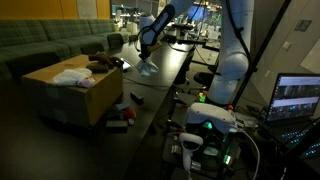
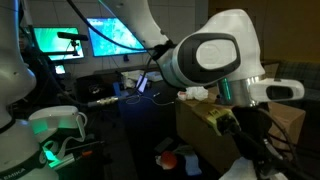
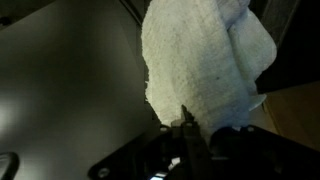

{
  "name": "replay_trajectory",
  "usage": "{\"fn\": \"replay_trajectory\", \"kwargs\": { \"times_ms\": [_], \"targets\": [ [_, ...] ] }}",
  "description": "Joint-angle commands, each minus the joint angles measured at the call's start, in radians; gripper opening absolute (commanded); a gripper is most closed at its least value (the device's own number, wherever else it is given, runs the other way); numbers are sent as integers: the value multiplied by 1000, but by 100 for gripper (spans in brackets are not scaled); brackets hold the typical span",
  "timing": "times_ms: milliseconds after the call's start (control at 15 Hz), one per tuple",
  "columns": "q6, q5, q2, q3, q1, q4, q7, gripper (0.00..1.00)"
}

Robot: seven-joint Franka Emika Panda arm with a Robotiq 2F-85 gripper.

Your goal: Swap the things on the box with the things on the table

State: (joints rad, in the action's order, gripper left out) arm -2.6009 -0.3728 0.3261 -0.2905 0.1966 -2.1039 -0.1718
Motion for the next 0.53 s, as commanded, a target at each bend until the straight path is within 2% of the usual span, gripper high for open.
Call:
{"fn": "replay_trajectory", "kwargs": {
  "times_ms": [0,467],
  "targets": [
    [-66,55,117,-3,18,36,11,2],
    [-97,182,326,21,64,130,83,2]
  ]
}}
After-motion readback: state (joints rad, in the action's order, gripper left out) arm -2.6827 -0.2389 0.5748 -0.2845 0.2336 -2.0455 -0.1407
